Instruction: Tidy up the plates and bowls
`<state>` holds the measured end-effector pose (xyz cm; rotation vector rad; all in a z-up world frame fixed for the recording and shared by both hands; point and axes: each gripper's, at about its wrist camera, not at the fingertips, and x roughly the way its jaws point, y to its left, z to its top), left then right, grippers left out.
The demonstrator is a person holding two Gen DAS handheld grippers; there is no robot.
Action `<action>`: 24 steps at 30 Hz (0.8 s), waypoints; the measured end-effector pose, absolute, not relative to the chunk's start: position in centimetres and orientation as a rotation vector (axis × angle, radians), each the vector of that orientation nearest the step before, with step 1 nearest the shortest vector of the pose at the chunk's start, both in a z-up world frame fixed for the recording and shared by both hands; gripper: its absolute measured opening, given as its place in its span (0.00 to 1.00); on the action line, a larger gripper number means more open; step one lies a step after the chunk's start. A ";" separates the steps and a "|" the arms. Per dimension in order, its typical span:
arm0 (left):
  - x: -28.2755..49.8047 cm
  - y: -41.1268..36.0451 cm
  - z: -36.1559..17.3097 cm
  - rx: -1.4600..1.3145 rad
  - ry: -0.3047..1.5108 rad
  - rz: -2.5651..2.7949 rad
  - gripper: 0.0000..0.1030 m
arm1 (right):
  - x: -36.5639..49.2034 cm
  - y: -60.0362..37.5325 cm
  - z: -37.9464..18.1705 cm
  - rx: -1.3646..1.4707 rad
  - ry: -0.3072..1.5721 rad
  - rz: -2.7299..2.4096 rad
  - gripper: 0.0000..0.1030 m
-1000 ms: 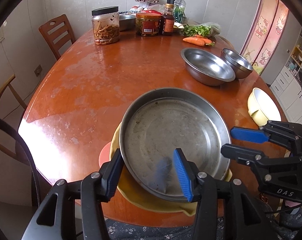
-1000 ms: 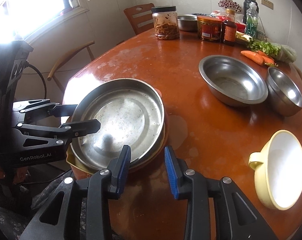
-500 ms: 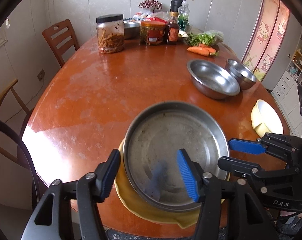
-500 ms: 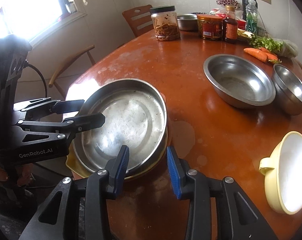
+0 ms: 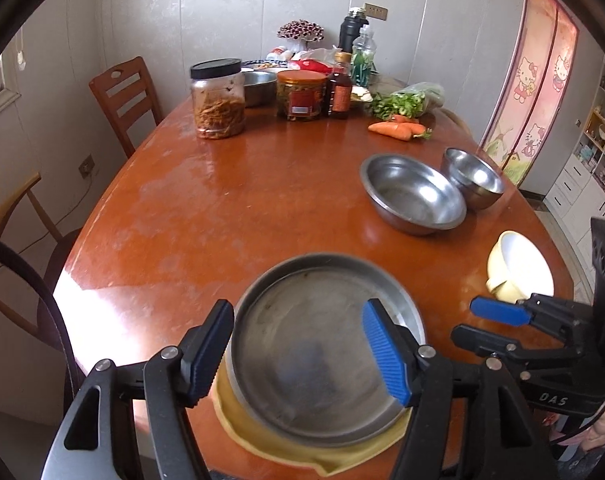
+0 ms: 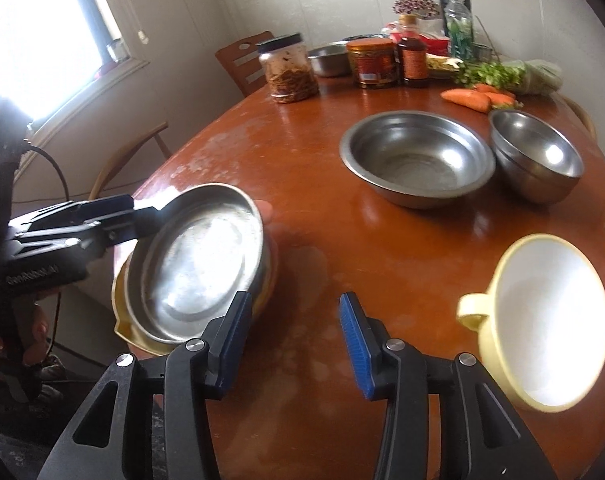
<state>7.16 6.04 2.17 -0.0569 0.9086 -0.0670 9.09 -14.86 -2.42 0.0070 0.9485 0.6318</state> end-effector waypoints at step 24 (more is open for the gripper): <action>19.9 -2.3 1.0 -0.098 0.992 -0.052 0.65 | 18.1 -22.7 -0.5 0.109 0.919 0.445 0.46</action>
